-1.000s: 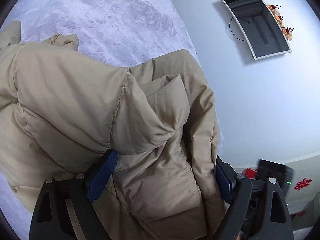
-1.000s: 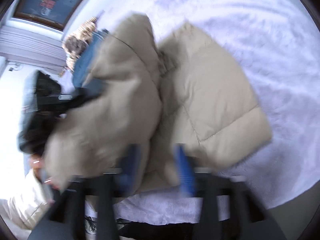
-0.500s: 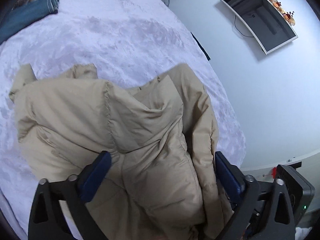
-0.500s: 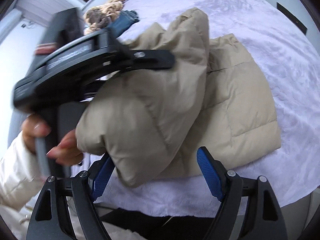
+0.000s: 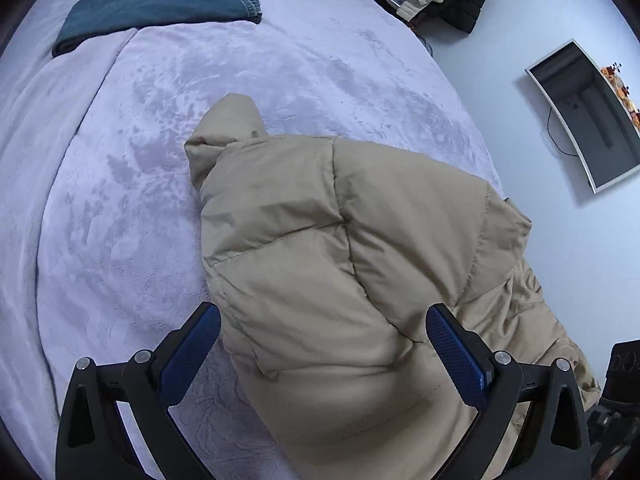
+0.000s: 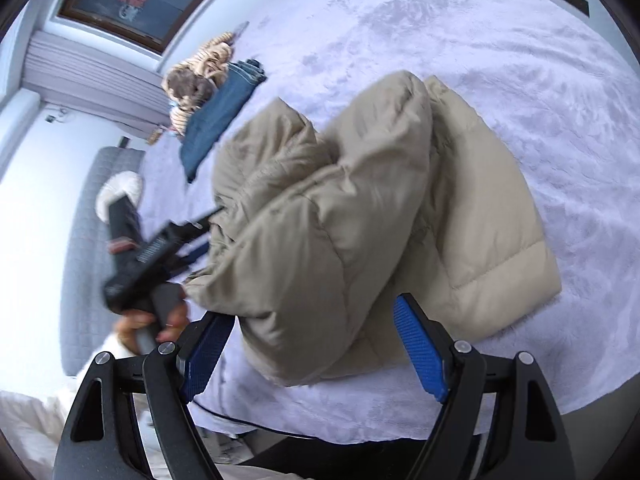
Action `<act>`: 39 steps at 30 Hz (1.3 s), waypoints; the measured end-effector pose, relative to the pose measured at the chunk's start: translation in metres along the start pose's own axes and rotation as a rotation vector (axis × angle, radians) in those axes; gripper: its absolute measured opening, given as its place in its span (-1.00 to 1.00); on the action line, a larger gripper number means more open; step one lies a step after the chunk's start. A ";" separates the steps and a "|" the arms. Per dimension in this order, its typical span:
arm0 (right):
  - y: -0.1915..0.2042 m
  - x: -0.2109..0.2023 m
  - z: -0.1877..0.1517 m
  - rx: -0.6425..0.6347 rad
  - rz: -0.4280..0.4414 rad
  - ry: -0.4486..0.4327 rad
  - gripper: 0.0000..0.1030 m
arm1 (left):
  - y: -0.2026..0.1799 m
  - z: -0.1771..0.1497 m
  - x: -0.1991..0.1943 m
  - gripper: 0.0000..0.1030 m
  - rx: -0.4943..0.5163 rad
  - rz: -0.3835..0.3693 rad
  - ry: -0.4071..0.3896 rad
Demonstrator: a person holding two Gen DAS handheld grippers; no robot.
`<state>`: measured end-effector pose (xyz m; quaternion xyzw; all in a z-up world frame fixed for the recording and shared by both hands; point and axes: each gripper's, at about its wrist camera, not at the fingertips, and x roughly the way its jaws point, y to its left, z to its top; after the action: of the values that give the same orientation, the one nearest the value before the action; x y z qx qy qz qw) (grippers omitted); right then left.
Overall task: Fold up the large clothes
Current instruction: 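Press the jacket bundle with the left tool while the right tool grasps its fold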
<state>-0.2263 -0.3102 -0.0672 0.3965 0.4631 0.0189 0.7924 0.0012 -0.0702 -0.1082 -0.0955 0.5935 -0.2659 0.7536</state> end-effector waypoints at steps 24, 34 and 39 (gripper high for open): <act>-0.086 0.049 0.102 -0.195 -0.368 0.108 -0.87 | -0.105 -0.005 0.062 1.00 0.256 0.056 -0.021; -0.078 -0.039 0.107 -0.080 -0.058 0.004 0.33 | -0.147 0.005 0.090 1.00 0.320 0.121 -0.023; -0.051 -0.010 0.084 -0.155 -0.010 0.193 0.16 | -0.161 0.005 0.097 1.00 0.331 0.144 -0.030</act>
<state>-0.1861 -0.4002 -0.0715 0.3281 0.5364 0.0891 0.7724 -0.0257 -0.2561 -0.1152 0.0684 0.5356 -0.3037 0.7849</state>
